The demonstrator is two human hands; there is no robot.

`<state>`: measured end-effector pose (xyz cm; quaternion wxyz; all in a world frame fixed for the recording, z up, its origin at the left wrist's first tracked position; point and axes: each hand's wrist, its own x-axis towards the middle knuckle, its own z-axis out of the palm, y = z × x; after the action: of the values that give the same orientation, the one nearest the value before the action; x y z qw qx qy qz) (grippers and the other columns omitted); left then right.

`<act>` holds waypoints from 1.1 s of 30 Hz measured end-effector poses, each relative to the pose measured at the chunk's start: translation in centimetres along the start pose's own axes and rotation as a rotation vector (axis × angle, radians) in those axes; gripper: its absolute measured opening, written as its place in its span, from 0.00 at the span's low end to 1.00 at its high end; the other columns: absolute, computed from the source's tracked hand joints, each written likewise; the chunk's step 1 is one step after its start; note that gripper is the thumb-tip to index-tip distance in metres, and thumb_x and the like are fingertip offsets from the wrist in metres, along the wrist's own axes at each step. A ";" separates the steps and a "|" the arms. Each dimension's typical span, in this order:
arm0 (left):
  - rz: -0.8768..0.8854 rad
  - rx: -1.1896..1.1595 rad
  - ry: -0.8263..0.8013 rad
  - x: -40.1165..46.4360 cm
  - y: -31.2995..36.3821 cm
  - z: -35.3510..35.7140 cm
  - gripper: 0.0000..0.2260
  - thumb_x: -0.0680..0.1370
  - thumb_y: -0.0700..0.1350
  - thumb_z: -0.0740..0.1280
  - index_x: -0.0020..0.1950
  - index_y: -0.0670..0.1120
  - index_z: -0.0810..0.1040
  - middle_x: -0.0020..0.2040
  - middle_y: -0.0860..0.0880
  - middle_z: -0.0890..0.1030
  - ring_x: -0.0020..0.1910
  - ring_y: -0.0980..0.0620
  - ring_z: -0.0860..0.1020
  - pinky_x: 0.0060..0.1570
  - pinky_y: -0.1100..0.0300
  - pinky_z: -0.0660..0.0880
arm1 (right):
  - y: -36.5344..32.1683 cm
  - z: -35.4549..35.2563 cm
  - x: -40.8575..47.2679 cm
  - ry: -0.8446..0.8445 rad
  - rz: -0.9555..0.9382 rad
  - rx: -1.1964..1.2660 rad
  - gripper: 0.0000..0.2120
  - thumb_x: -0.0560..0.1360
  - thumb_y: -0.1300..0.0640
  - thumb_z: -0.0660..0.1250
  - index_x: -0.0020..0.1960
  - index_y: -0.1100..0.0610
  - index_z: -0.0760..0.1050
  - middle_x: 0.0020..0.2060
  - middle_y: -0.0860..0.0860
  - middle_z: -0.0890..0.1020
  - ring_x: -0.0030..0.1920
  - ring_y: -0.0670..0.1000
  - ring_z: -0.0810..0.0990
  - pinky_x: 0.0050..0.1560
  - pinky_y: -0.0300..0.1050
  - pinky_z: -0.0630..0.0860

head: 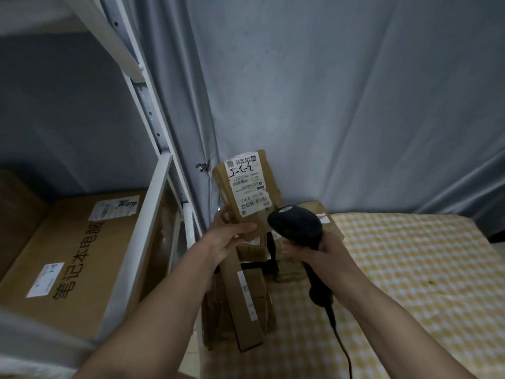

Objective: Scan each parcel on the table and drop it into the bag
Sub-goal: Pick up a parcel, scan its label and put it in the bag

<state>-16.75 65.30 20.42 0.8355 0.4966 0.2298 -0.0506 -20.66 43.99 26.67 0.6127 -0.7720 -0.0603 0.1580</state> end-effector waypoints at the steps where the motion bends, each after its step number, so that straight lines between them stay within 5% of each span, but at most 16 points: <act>1: 0.003 -0.006 0.003 0.1 0.1 0.0 0.46 0.57 0.29 0.75 0.73 0.48 0.64 0.64 0.43 0.76 0.61 0.42 0.76 0.53 0.42 0.79 | 0.1 0.1 -0.1 0.003 0.006 -0.003 0.04 0.74 0.59 0.70 0.45 0.51 0.79 0.30 0.44 0.79 0.33 0.41 0.77 0.35 0.35 0.70; 14: 0.032 0.025 -0.012 -0.1 -0.1 0.3 0.42 0.64 0.24 0.72 0.72 0.51 0.64 0.65 0.45 0.74 0.59 0.45 0.74 0.49 0.46 0.80 | -0.1 -0.1 -1.5 0.040 -0.023 0.042 0.06 0.74 0.60 0.71 0.47 0.50 0.80 0.44 0.56 0.84 0.45 0.49 0.81 0.46 0.42 0.74; 24: 0.060 0.062 -0.024 -0.2 -0.1 0.5 0.41 0.65 0.23 0.71 0.71 0.50 0.64 0.65 0.45 0.74 0.63 0.42 0.73 0.45 0.50 0.81 | 0.1 0.1 -1.7 0.057 -0.011 0.037 0.08 0.74 0.59 0.71 0.51 0.49 0.79 0.42 0.48 0.84 0.47 0.48 0.81 0.47 0.41 0.74; 28: 0.063 0.041 -0.057 0.1 -0.4 1.0 0.41 0.64 0.24 0.71 0.72 0.49 0.65 0.64 0.44 0.75 0.62 0.42 0.75 0.51 0.45 0.79 | 0.4 -0.1 -1.8 0.088 0.001 0.044 0.09 0.73 0.59 0.71 0.49 0.46 0.80 0.42 0.47 0.85 0.48 0.47 0.81 0.51 0.45 0.76; 33: -0.077 0.108 -0.093 0.7 -1.4 2.5 0.32 0.66 0.33 0.75 0.67 0.46 0.71 0.62 0.44 0.78 0.61 0.43 0.76 0.59 0.44 0.75 | 1.3 -1.2 -2.4 0.167 0.039 0.123 0.11 0.72 0.64 0.71 0.50 0.50 0.80 0.40 0.46 0.84 0.48 0.47 0.81 0.46 0.37 0.74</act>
<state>-15.74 62.58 20.04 0.8147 0.5288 0.2065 -0.1182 -22.63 41.85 26.07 0.6585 -0.7446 0.0157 0.1084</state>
